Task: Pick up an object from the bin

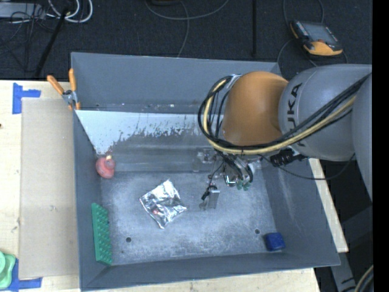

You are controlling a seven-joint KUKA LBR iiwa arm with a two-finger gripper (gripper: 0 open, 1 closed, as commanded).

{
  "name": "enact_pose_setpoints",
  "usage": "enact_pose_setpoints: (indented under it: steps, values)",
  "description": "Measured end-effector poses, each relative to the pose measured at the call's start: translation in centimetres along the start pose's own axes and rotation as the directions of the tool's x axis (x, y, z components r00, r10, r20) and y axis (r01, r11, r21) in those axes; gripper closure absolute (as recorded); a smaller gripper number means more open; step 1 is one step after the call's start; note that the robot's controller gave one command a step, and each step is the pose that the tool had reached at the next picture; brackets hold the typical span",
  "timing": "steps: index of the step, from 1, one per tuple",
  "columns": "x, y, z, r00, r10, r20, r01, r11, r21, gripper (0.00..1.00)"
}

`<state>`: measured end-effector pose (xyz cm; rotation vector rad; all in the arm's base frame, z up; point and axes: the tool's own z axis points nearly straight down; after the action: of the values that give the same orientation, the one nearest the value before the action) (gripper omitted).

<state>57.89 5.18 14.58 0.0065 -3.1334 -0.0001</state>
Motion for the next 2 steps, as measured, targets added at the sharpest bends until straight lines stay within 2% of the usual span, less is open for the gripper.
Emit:
enact_pose_setpoints:
  steps: [1, 2]
  values:
    - [-0.99, 7.65, 7.65, 1.000, -0.008, 0.001, 0.008, 1.000, -0.003, 0.00]
    - [-1.22, 7.20, 7.18, 1.000, -0.001, 0.008, 0.001, 1.000, 0.000, 1.00]
